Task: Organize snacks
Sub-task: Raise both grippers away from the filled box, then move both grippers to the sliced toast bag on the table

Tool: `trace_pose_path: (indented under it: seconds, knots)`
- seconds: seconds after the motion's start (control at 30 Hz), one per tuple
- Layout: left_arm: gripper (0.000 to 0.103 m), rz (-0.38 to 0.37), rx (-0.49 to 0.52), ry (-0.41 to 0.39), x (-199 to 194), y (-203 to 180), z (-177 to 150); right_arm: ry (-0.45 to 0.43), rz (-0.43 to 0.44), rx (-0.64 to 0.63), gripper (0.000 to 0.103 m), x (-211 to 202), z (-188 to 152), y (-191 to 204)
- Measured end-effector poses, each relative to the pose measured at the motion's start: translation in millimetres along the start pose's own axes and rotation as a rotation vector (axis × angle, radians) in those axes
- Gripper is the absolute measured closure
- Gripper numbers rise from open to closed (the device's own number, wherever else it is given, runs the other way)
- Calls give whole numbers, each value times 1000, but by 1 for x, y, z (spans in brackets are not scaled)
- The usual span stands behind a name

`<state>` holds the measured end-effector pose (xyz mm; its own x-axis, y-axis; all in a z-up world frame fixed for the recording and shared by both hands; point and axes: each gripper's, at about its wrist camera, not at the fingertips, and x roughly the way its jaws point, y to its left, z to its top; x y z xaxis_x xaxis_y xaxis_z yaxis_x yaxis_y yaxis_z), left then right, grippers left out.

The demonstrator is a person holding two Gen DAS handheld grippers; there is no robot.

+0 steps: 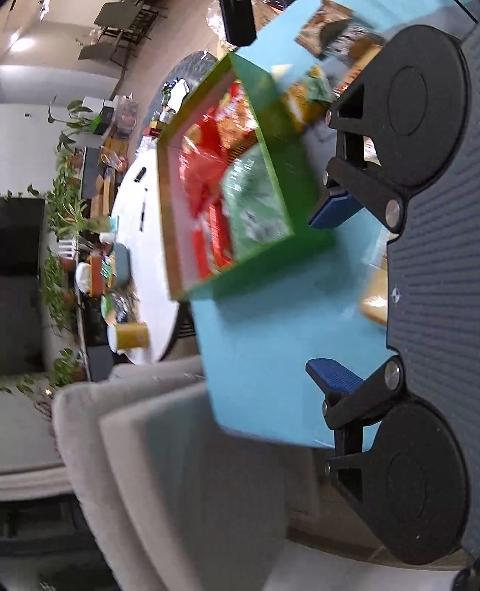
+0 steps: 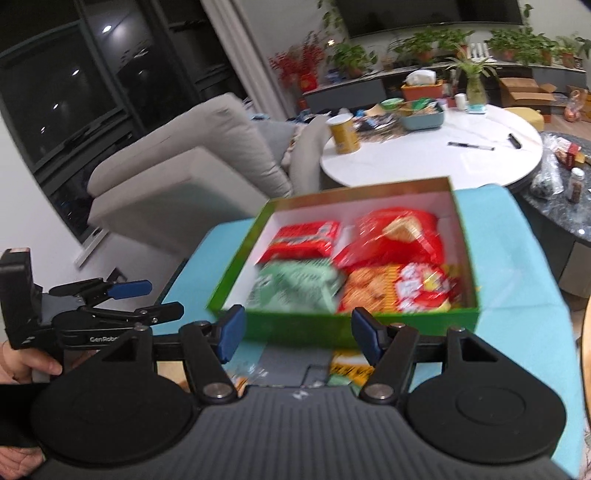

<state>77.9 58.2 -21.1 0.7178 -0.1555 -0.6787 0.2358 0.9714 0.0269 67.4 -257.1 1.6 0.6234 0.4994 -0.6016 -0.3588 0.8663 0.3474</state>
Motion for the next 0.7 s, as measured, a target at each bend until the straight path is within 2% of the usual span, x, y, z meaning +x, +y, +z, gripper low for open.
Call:
trace_pose_path:
  seconds: [0.17,0.2,0.3,0.43,0.7]
  knots:
    - [29,-9,-54,55,1,20,-31,29,39,-40,41,1,-15,22]
    - [32,-19,-64,72,4,25,-37,36,47,-50,41,1,-18,27]
    - [50,-45,-98,127,13,33,-48,63,58,-67,41,4,-27,38]
    - [59,-99,-166,117,6,40,-65,101,80,-81,41,6,-42,49]
    - [60,-131,-139,112,-34,14,-101,207,161,-84,41,20,-76,75]
